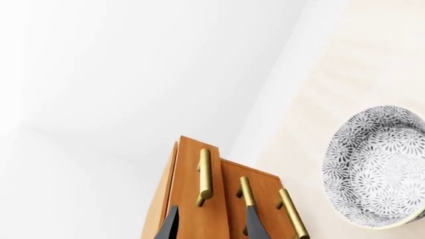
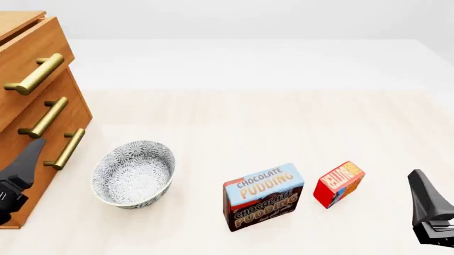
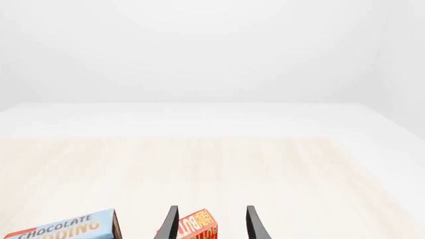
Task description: Put the butter at the back in the top drawer of the cabinet and close it.
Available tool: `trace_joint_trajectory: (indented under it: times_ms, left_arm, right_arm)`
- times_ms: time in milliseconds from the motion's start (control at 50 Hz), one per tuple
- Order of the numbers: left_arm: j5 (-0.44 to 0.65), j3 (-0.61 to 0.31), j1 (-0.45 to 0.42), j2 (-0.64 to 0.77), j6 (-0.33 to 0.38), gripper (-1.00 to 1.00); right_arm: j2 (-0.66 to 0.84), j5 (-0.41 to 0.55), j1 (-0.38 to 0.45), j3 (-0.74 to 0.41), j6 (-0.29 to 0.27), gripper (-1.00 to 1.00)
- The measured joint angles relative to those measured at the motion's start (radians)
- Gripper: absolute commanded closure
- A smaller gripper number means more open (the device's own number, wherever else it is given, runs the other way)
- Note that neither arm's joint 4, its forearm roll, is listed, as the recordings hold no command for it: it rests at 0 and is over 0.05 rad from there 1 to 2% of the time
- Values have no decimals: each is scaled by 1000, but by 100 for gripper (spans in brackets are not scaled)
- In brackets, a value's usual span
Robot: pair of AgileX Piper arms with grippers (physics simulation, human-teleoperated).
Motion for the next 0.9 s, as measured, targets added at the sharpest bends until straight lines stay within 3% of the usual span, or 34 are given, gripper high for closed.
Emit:
trace_joint_trajectory:
  times_ms: [900]
  left_arm:
    - [-109, -22, 52, 108, 14, -100]
  right_arm:
    - [0, 0, 0, 0, 0, -100]
